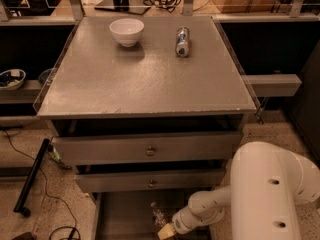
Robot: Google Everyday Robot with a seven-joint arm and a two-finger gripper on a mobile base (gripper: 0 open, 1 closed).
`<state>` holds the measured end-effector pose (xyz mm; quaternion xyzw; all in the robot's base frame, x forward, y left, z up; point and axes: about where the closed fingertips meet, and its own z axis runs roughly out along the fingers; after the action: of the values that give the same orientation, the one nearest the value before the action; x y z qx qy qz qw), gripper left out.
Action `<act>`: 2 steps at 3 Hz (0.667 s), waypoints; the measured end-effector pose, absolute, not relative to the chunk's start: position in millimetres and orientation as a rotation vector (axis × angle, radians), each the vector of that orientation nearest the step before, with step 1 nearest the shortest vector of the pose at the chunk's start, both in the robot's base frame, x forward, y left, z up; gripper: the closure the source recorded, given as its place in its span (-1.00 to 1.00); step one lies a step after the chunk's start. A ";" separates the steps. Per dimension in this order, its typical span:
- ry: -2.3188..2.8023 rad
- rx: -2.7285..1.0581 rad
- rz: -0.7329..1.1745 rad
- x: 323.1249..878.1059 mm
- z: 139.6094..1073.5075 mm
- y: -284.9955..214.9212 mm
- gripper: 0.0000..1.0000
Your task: Place water bottle into bottom drawer
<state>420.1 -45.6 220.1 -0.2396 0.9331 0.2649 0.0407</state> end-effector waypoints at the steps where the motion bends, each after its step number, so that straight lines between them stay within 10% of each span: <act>1: 2.868 -0.732 0.808 426.0 209.3 -35.3 1.00; 2: 2.871 -0.719 0.805 435.6 201.0 -25.7 1.00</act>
Offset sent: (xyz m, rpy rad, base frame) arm 0.0316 0.0297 -0.0277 -0.0116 0.0014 -0.0240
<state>435.6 -25.7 201.0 -0.2344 0.9354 0.2622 0.0374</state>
